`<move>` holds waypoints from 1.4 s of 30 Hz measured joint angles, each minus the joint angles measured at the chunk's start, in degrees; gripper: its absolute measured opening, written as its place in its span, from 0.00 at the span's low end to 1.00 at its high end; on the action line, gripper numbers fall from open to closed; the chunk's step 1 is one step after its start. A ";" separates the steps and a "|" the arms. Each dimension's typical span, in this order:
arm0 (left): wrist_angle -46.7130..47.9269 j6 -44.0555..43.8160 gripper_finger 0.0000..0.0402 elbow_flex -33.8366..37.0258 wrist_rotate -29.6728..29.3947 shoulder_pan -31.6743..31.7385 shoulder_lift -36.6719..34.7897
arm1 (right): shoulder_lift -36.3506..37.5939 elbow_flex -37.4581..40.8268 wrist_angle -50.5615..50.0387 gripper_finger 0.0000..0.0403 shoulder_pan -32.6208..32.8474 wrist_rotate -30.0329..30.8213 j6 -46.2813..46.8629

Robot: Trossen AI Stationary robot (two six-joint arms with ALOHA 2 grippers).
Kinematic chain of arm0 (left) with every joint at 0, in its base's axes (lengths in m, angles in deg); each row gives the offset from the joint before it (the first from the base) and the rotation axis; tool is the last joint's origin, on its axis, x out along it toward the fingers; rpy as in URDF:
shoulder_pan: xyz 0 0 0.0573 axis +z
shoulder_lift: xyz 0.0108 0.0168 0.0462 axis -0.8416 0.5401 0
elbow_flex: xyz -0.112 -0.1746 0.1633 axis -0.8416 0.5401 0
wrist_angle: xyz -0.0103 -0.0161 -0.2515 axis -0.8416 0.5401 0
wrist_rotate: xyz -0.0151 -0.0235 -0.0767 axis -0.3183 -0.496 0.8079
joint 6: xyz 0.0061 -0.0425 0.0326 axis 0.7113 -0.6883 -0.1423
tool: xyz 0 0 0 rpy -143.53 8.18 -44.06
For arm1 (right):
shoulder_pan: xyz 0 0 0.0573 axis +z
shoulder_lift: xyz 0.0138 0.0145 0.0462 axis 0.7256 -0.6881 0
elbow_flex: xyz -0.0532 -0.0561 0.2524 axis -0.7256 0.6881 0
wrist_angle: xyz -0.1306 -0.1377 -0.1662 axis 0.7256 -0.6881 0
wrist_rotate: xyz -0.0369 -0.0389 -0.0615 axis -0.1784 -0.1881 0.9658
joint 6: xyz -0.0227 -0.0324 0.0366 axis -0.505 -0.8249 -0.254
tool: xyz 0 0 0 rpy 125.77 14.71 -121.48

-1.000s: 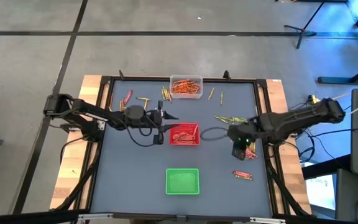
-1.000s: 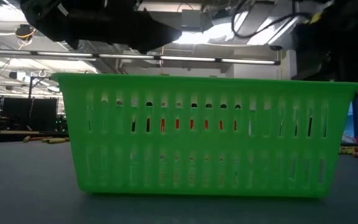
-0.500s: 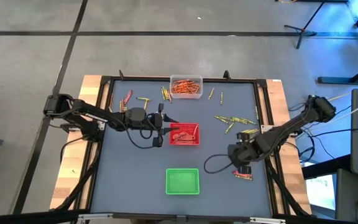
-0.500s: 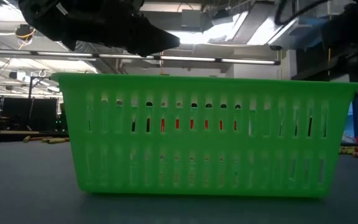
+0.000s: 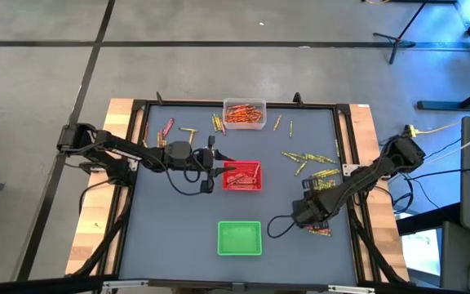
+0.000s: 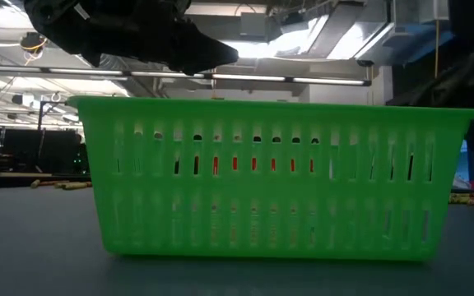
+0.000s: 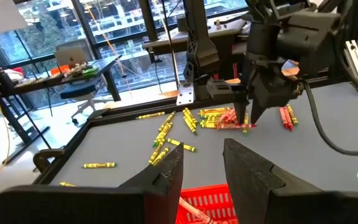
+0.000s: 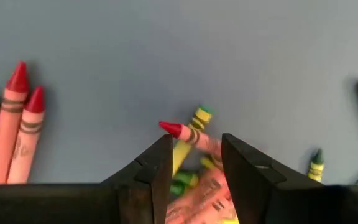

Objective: Sort crayons
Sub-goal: Put the red crayon into the red bin

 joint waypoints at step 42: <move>-0.07 -0.02 0.25 0.00 0.02 0.02 0.02 | 2.17 4.25 6.62 0.34 -7.65 0.97 -7.29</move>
